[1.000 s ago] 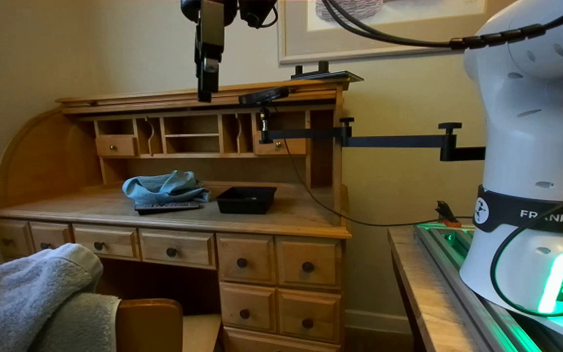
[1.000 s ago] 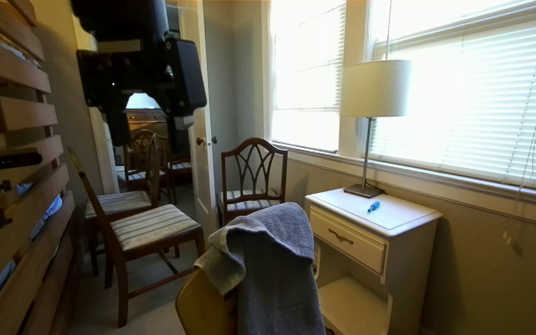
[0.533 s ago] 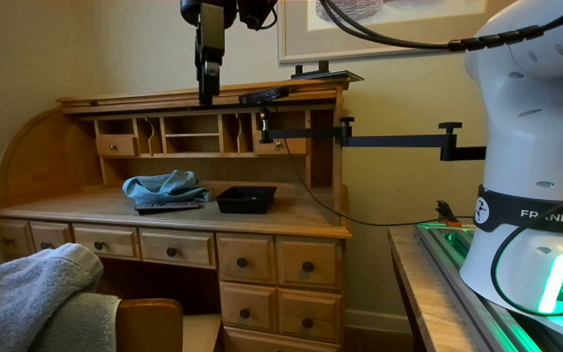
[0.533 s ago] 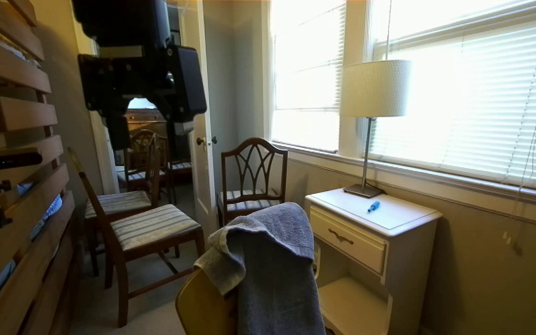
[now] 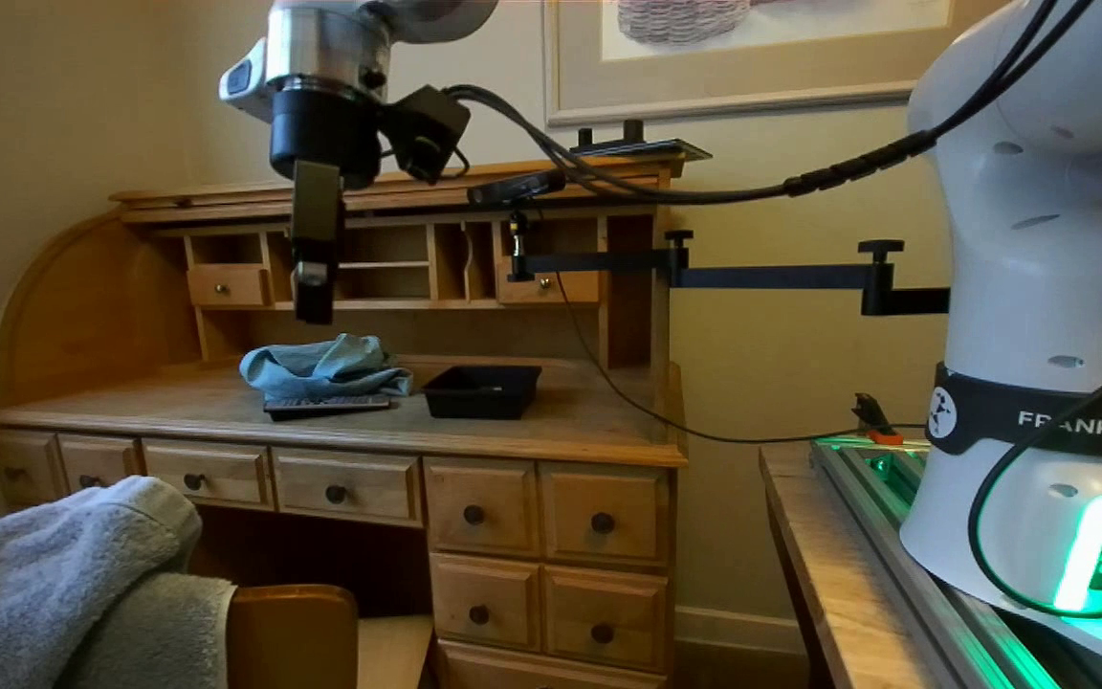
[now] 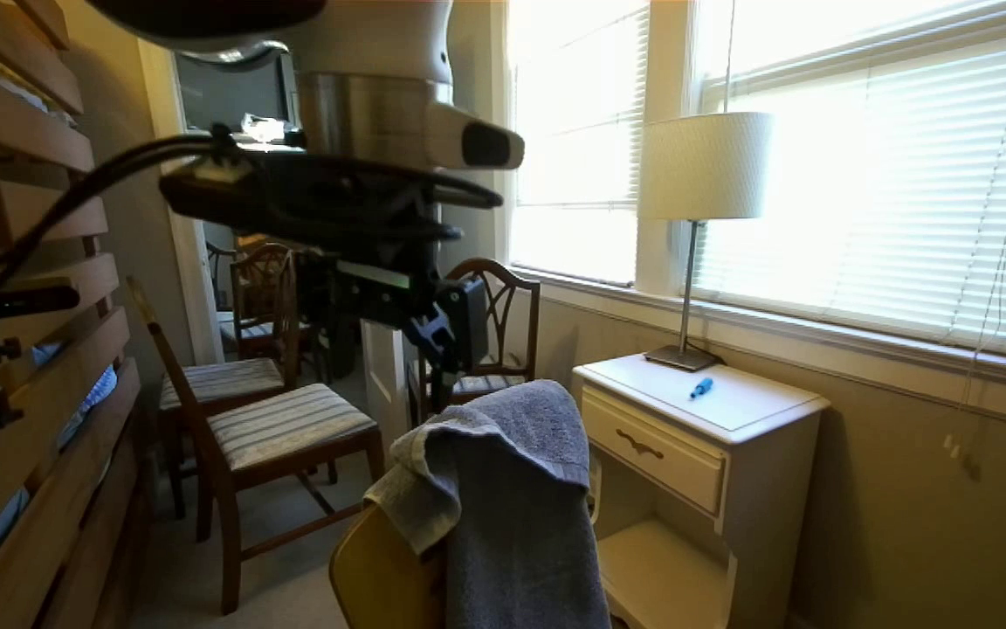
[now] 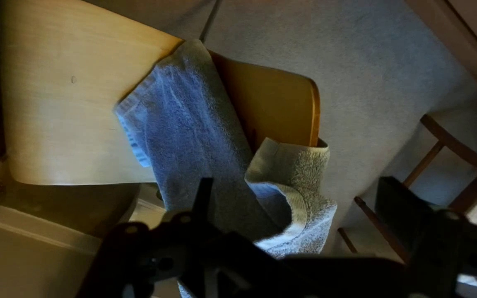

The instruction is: Place the towel on the seat of the chair

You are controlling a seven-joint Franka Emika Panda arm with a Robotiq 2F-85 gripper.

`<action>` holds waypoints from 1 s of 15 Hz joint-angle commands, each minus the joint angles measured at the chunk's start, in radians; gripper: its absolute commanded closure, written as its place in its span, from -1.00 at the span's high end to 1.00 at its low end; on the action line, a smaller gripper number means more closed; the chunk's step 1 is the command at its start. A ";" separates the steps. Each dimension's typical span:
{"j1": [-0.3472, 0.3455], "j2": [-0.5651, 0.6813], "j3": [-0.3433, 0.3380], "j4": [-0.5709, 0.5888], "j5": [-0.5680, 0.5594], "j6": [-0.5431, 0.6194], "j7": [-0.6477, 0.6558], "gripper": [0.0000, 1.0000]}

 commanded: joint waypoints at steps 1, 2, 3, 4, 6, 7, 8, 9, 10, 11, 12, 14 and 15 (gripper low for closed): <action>-0.042 0.127 0.062 0.117 0.184 -0.007 -0.027 1.00; -0.054 0.153 0.080 0.142 0.228 -0.013 -0.016 1.00; -0.065 0.174 0.098 0.162 0.262 -0.013 -0.006 1.00; -0.075 0.197 0.115 0.181 0.290 -0.009 -0.005 1.00; -0.089 0.245 0.145 0.215 0.315 -0.001 0.013 1.00; -0.096 0.265 0.158 0.229 0.322 0.002 0.018 1.00; -0.102 0.294 0.174 0.248 0.332 -0.001 0.018 1.00; -0.105 0.314 0.185 0.261 0.329 0.002 0.030 1.00; -0.107 0.338 0.197 0.276 0.323 0.003 0.040 1.00; -0.109 0.359 0.207 0.289 0.314 0.005 0.052 1.00; -0.109 0.381 0.217 0.303 0.305 0.006 0.066 1.00; -0.105 0.422 0.230 0.328 0.283 0.010 0.100 1.00; -0.102 0.439 0.235 0.338 0.270 0.016 0.117 1.00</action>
